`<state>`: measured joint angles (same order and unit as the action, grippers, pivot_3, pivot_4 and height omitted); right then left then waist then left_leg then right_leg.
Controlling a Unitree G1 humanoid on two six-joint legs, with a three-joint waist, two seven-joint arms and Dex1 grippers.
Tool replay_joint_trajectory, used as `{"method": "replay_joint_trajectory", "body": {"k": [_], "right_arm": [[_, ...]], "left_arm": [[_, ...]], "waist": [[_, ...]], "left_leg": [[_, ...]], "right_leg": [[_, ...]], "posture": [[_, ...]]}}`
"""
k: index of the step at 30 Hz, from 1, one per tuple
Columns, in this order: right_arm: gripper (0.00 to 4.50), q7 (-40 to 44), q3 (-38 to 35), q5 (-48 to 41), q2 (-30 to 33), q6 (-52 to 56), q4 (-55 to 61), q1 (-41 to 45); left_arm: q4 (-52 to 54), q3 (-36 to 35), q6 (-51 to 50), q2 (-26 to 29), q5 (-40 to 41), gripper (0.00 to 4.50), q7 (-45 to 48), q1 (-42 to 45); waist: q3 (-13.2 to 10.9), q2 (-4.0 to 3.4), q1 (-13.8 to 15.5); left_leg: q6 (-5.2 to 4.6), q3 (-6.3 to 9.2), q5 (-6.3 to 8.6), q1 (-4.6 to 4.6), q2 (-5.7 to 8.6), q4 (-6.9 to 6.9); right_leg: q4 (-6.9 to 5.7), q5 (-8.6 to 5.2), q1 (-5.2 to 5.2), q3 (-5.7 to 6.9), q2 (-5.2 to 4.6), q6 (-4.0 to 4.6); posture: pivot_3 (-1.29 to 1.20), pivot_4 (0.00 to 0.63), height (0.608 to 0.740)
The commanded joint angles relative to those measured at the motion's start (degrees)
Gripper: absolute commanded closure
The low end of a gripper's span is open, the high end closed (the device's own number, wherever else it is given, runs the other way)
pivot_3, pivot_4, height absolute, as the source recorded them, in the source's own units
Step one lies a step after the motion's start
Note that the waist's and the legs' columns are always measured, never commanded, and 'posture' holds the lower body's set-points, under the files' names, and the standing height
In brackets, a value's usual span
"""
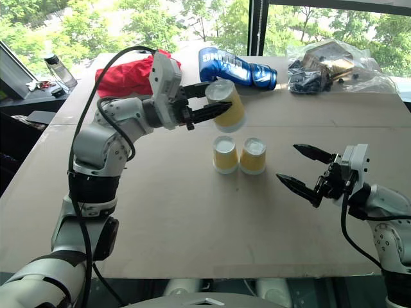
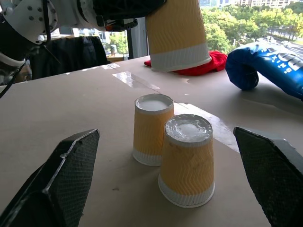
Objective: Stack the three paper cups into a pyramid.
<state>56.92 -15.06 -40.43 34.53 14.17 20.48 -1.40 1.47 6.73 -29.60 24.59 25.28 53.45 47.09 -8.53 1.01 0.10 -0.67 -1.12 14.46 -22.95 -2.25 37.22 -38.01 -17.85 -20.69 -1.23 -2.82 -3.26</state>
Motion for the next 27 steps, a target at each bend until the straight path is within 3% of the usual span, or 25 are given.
{"method": "replay_joint_trajectory", "body": {"k": [1,27], "right_arm": [[0.0,-1.7,-1.0,0.4,-0.9,-1.8,3.4,-0.8],[0.0,-7.2,-2.4,-3.9,-1.4,-0.4,5.7,0.8]], "left_arm": [[-0.1,0.5,-0.4,-0.7,1.0,2.21,2.0,0.9],[-2.8,2.5,2.1,-0.2,-3.5,2.21,5.2,-0.5]], "waist": [[0.0,0.0,-0.3],[0.0,-0.01,-0.2]], "left_leg": [[0.0,0.01,0.0,-0.01,-0.01,0.0],[0.0,0.03,0.0,-0.04,-0.01,0.03]], "right_leg": [[0.0,0.0,-0.01,0.01,0.01,0.0],[0.0,0.0,-0.01,0.02,0.01,0.0]], "posture": [[0.0,0.15,0.74],[0.0,0.15,0.74]]}}
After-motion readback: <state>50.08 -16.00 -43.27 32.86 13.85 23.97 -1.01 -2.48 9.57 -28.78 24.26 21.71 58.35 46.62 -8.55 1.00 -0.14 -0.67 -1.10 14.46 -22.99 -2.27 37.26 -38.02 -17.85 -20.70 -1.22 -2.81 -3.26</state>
